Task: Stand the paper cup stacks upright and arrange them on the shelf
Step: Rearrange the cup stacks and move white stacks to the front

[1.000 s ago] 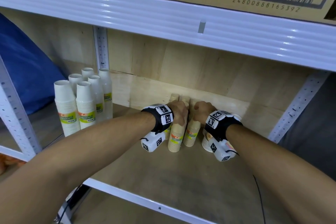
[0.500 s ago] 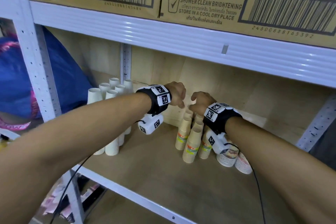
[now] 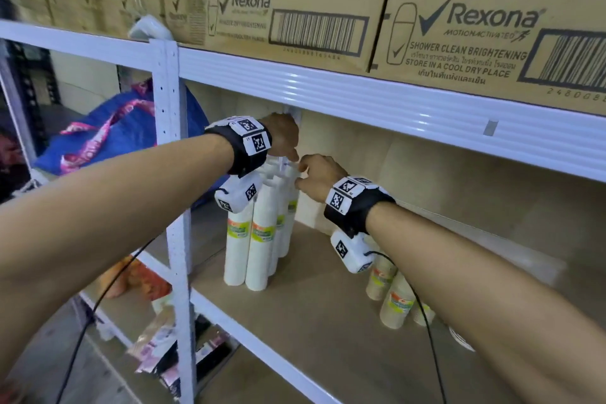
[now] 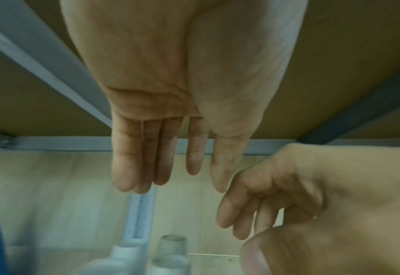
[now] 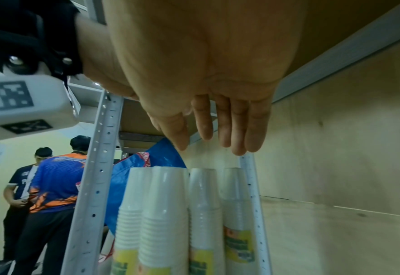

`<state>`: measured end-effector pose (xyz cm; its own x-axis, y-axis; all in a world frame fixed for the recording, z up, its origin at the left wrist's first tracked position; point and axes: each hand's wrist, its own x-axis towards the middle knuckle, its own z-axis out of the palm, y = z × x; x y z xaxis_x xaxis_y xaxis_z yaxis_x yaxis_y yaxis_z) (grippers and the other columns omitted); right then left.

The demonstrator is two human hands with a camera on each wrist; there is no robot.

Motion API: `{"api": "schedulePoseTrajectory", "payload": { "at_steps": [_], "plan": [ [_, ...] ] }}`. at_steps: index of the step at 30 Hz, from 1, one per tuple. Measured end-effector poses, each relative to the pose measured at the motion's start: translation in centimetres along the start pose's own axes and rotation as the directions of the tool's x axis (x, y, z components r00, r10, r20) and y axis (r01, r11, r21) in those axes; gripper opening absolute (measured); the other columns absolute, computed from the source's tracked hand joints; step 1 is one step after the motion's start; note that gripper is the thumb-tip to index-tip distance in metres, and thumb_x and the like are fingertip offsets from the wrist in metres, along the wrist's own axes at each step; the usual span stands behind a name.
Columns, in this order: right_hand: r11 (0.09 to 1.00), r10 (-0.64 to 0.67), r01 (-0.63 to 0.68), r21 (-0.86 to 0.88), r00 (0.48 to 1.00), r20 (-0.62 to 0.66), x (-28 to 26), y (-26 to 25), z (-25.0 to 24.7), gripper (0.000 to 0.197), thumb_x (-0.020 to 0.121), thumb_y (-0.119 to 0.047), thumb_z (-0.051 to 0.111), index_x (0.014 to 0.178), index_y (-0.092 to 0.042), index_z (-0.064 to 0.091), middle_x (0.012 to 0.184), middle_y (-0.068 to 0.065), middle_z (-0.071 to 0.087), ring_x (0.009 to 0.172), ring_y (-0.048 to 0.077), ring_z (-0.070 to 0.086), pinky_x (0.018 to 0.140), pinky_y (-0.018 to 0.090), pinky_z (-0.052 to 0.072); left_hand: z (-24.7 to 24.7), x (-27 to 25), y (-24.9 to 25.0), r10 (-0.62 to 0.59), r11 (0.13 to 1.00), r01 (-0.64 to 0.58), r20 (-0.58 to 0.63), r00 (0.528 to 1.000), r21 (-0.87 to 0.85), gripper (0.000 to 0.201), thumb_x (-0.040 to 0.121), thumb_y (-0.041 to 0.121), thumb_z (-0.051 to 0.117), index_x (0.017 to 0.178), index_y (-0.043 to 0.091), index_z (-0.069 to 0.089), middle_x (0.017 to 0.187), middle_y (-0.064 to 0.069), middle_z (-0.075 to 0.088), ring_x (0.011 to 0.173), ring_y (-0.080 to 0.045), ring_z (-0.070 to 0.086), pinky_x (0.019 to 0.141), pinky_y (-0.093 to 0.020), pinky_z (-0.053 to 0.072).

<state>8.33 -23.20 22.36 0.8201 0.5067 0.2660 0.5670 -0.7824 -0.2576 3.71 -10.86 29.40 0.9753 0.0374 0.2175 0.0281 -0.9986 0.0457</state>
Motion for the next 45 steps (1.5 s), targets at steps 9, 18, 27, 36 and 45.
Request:
{"api": "schedulePoseTrajectory", "payload": {
  "at_steps": [9,18,27,36,45],
  "plan": [
    [0.995,-0.091,0.088,0.047,0.995,0.050,1.4,-4.6,2.3,0.035,0.083,-0.036,0.066,0.109,-0.012,0.063,0.109,0.010,0.064,0.088,0.028,0.063,0.070,0.030,0.052,1.6,-1.6,-6.2,-0.146,0.989,0.146,0.145,0.979,0.008,0.038,0.087,0.026,0.071,0.118,0.004,0.066,0.120,-0.011,0.065,0.076,-0.016,0.056,0.056,-0.015,0.040],
    [0.998,-0.063,0.063,0.003,0.993,0.097,2.1,-5.8,4.2,0.038,0.079,-0.037,0.069,0.105,-0.008,0.066,0.117,0.012,0.065,0.093,0.031,0.065,0.076,0.034,0.055,4.2,-2.3,-7.6,-0.135,0.971,0.185,0.284,0.949,-0.154,0.045,0.077,0.025,0.079,0.118,0.012,0.064,0.104,-0.015,0.069,0.078,-0.034,0.072,0.064,-0.039,0.062],
    [0.997,-0.071,0.070,0.012,0.981,0.181,2.1,-5.2,3.8,0.038,0.078,-0.028,0.075,0.108,-0.008,0.064,0.102,0.004,0.061,0.089,0.022,0.059,0.067,0.025,0.041,5.5,-2.1,-8.2,-0.057,0.972,0.118,0.283,0.957,-0.201,0.032,0.081,0.014,0.075,0.110,0.017,0.062,0.108,-0.012,0.061,0.075,-0.033,0.072,0.061,-0.036,0.062],
    [0.997,-0.072,0.069,0.023,0.982,0.176,0.8,-3.5,1.9,0.034,0.074,-0.029,0.079,0.099,-0.011,0.065,0.098,0.003,0.059,0.087,0.023,0.060,0.060,0.024,0.044,4.7,0.0,-6.5,0.067,0.984,-0.007,0.339,0.939,-0.177,0.029,0.079,0.016,0.078,0.104,0.024,0.065,0.093,0.006,0.055,0.068,-0.018,0.065,0.052,-0.024,0.054],
    [0.996,0.075,-0.081,0.034,0.984,0.161,-0.2,1.8,-1.8,0.037,0.072,-0.029,0.082,0.097,-0.011,0.062,0.074,-0.002,0.057,0.063,0.014,0.056,0.050,0.023,0.044,3.6,3.3,-0.9,0.203,0.954,-0.104,0.350,0.915,-0.281,0.032,0.078,0.015,0.080,0.106,0.018,0.065,0.085,-0.009,0.068,0.066,-0.025,0.070,0.060,-0.030,0.059]
  ]
}}
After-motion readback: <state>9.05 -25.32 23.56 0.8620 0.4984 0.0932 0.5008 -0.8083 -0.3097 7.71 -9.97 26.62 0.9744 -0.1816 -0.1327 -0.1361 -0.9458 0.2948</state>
